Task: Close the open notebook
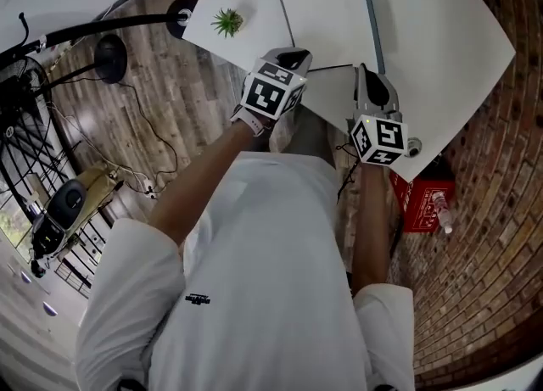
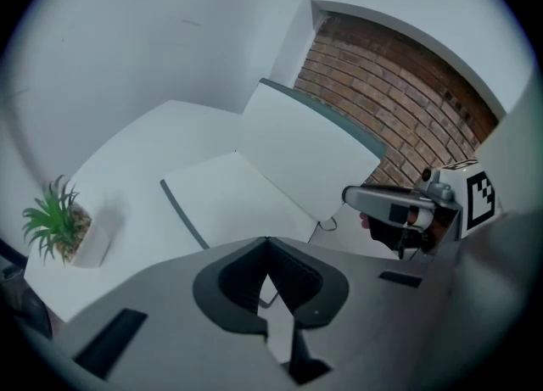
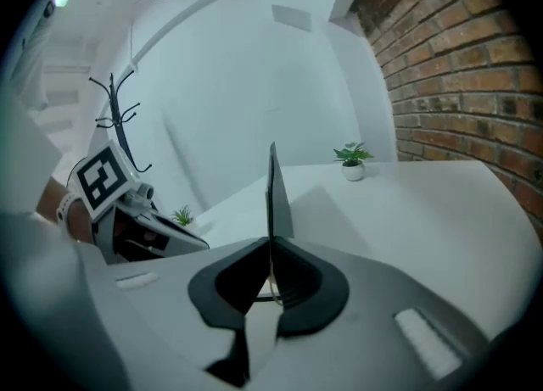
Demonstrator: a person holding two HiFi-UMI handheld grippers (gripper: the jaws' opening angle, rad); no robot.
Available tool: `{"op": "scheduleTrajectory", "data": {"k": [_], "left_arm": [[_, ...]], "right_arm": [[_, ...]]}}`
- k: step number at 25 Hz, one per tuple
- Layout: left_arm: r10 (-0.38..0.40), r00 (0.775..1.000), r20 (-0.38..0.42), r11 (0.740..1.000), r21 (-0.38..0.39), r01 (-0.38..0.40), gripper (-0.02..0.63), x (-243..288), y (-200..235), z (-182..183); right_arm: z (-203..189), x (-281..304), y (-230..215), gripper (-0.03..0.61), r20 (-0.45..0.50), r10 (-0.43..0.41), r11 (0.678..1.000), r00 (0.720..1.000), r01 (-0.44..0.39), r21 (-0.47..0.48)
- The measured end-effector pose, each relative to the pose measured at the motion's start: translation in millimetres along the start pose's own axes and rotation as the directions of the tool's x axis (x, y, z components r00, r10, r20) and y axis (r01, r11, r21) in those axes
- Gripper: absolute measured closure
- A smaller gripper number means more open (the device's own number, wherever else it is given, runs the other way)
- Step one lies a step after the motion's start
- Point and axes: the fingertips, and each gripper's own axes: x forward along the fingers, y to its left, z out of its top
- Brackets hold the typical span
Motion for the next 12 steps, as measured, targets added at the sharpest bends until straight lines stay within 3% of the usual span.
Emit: {"op": "scheduleTrajectory", "data": {"k": [4,12], "left_arm": [[-0.004,1.0,0.009,1.0,-0.022,0.004,0.604,-16.9,5.5,-3.9],[-0.008,1.0,0.028,0.999,-0.043,0.009,0.604,-35.7,20.8,-14.7]], "right_arm": [[-11.6,5.1,17.0,0.555,-0.059,0.016,0.994,0.998,-0.023,-0.111],[-39.9,25.4,40.8,0.551,-0.165,0.003,0.978,0.986,-0.037,-0.206]]}}
